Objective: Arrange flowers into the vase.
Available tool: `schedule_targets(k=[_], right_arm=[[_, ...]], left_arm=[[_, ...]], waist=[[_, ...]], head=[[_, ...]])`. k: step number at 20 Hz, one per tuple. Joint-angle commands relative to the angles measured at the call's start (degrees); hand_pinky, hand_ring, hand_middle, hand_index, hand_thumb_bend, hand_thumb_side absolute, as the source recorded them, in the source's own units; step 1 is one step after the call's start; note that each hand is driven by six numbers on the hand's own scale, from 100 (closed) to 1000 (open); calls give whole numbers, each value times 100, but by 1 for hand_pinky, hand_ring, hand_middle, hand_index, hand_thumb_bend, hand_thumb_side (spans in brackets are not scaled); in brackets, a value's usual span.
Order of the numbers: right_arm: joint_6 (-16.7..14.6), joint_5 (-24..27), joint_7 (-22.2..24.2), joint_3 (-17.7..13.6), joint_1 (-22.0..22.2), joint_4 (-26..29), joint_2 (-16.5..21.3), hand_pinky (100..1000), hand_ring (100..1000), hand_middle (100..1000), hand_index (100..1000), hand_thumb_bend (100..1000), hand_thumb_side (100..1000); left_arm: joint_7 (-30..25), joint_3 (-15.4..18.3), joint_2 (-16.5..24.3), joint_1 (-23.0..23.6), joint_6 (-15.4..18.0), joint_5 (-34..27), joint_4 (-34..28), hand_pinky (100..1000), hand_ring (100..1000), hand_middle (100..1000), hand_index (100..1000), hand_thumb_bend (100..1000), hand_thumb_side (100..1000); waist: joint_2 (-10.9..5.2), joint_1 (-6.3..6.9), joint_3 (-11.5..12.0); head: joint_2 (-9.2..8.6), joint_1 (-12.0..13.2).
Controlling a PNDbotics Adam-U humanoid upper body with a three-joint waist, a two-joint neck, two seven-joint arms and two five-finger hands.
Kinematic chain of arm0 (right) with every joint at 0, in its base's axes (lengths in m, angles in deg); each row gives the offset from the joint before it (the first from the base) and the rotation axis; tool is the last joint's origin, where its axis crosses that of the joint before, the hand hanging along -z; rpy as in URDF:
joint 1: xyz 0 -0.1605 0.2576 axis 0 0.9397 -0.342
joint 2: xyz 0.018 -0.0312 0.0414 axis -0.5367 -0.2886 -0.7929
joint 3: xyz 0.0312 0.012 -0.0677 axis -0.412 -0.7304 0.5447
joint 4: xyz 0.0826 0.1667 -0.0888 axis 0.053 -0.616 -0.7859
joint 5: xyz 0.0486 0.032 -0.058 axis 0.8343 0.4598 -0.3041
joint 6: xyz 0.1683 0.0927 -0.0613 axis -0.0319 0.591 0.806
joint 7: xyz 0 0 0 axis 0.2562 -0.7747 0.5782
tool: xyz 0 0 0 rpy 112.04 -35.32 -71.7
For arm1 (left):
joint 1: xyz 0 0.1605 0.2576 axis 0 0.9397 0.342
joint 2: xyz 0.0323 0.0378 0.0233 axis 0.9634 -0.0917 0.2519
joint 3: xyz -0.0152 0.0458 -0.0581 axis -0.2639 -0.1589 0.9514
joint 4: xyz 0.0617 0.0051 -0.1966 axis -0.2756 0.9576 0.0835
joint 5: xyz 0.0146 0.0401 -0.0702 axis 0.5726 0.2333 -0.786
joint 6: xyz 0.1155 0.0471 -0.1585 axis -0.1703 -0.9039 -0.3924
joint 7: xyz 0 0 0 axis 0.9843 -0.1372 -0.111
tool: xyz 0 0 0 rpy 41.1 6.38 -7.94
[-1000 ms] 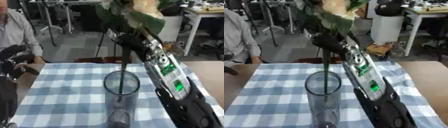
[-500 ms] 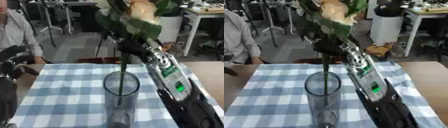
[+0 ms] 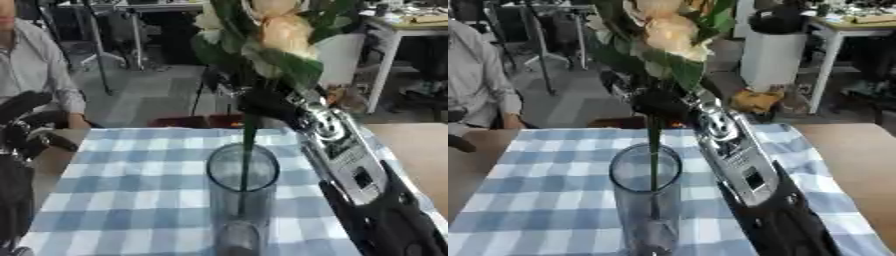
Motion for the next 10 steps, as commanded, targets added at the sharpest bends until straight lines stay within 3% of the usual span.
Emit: schedule_targets(k=[1, 10], right_arm=[[-48, -112, 95, -8, -72, 94, 146, 752, 946, 296, 435, 415, 399], [-191, -414, 439, 13, 53, 158, 241, 790, 983, 332, 487, 453, 418]], left_arm=[[8, 24, 11, -71, -4, 27, -111, 483, 730, 770, 853, 100, 1000], [28, 37, 12, -61, -6, 34, -111, 484, 731, 770, 854, 100, 1000]], waist=[[-74, 16, -6], [-74, 20, -18]], head=[[-67, 19], [-70, 23]])
